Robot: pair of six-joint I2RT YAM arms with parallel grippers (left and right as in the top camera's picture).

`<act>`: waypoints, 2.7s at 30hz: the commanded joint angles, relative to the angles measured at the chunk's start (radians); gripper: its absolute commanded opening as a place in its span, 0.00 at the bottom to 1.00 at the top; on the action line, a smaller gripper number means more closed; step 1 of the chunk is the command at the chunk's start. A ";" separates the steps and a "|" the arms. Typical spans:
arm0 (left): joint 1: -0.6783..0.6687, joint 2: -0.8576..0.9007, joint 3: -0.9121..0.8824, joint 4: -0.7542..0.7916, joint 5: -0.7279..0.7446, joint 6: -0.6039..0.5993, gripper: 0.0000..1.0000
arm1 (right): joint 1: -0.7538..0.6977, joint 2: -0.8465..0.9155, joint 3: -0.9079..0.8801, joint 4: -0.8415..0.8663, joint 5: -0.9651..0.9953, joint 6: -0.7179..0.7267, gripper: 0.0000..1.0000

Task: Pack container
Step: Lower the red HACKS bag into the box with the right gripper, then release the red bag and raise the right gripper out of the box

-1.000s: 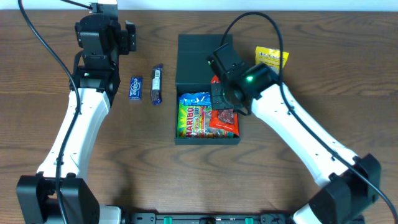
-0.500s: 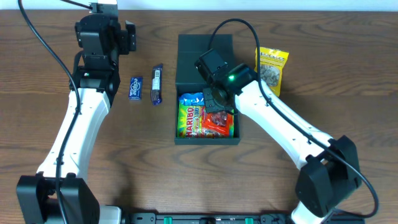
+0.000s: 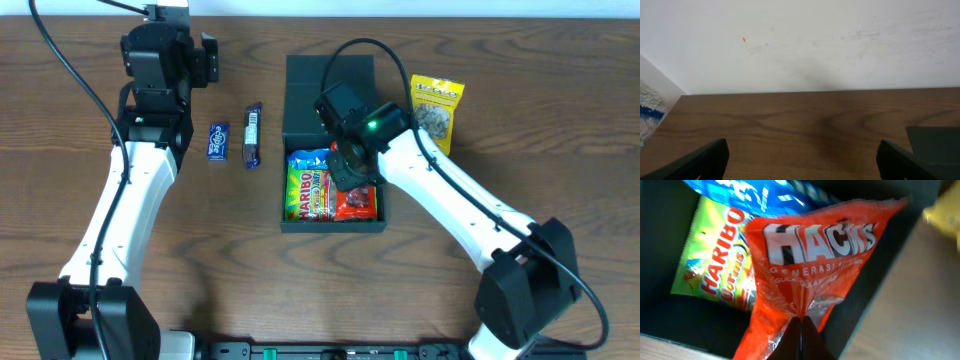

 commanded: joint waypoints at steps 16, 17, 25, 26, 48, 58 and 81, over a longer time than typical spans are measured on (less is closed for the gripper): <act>0.005 -0.016 0.026 0.031 -0.006 0.011 0.95 | 0.012 -0.008 0.084 -0.019 0.053 0.208 0.69; 0.005 -0.016 0.026 0.031 -0.006 0.011 0.95 | 0.005 -0.008 0.095 -0.001 0.062 0.197 0.46; 0.005 -0.016 0.026 0.030 -0.006 0.010 0.95 | -0.011 0.050 0.060 0.164 0.063 0.155 0.02; 0.005 -0.016 0.026 0.031 -0.006 0.010 0.95 | -0.011 0.066 0.060 0.167 0.063 0.155 0.01; 0.005 -0.016 0.026 0.030 -0.006 0.010 0.95 | -0.018 0.230 0.068 0.065 0.022 0.096 0.01; 0.005 -0.016 0.026 0.029 -0.006 0.010 0.95 | -0.024 0.248 0.064 0.043 0.082 0.096 0.01; 0.005 -0.016 0.026 0.023 -0.006 0.010 0.95 | -0.120 0.102 0.302 0.026 0.175 0.088 0.02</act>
